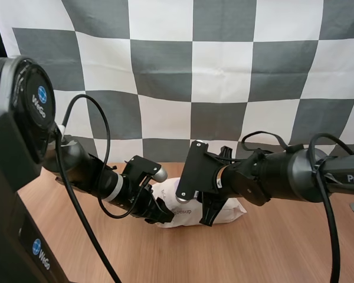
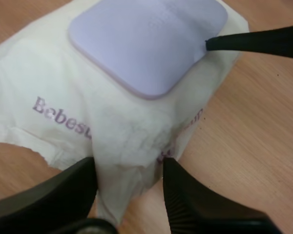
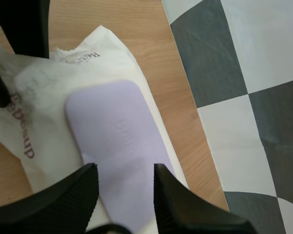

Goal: Open the wet wipes lid

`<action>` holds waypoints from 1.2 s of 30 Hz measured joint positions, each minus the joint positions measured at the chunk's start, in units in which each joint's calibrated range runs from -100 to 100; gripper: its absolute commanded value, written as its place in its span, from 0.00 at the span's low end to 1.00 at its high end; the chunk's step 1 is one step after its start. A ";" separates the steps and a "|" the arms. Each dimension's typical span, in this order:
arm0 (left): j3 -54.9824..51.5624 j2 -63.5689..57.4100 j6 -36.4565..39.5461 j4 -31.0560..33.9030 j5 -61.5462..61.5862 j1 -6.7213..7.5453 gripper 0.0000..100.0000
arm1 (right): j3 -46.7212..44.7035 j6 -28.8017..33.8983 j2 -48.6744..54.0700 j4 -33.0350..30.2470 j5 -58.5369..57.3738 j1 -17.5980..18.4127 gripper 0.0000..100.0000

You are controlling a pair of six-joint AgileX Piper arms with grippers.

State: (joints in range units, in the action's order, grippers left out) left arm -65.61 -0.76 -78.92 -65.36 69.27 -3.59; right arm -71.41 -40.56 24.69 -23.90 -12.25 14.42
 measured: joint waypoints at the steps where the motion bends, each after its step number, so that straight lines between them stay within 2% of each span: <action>1: 0.00 -0.01 -0.24 -0.30 0.00 0.00 0.13 | 0.00 0.00 0.00 0.00 -0.60 0.00 0.62; 2: 0.00 0.03 -0.24 -0.61 -0.18 0.00 0.00 | 0.00 0.00 0.00 0.00 -1.18 0.00 0.62; 6: 0.00 0.03 -0.45 -0.71 -0.31 0.00 0.00 | 0.00 -0.25 0.00 -0.54 -1.60 0.00 0.63; 10: 0.00 0.03 -0.60 -0.59 -0.50 0.00 0.00 | 0.00 -2.77 0.00 -0.44 -1.60 0.00 0.70; 14: 0.00 0.03 -1.23 -0.02 -0.67 0.00 0.00 | 0.00 -5.51 0.00 -0.44 -1.28 0.00 0.70; 26: 0.00 0.03 -1.23 -0.02 -0.67 0.00 0.00 | 0.00 -5.74 -0.50 -3.05 1.01 0.00 0.68; 30: 0.00 0.03 -1.23 0.08 -0.67 0.00 0.00 | 0.00 -5.74 -2.75 -3.05 1.78 0.00 0.57; 33: 0.00 0.03 -1.23 0.08 -0.48 0.00 0.00 | 0.00 -5.74 -4.02 -2.82 3.40 0.00 0.38; 36: 0.00 0.03 -1.23 0.25 -0.48 0.00 0.00 | 0.00 -5.63 -3.62 -2.69 6.19 0.00 0.25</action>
State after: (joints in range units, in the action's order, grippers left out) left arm -65.61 -0.73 -80.14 -65.11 68.79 -3.59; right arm -71.41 -46.20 21.08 -26.58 -6.06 14.42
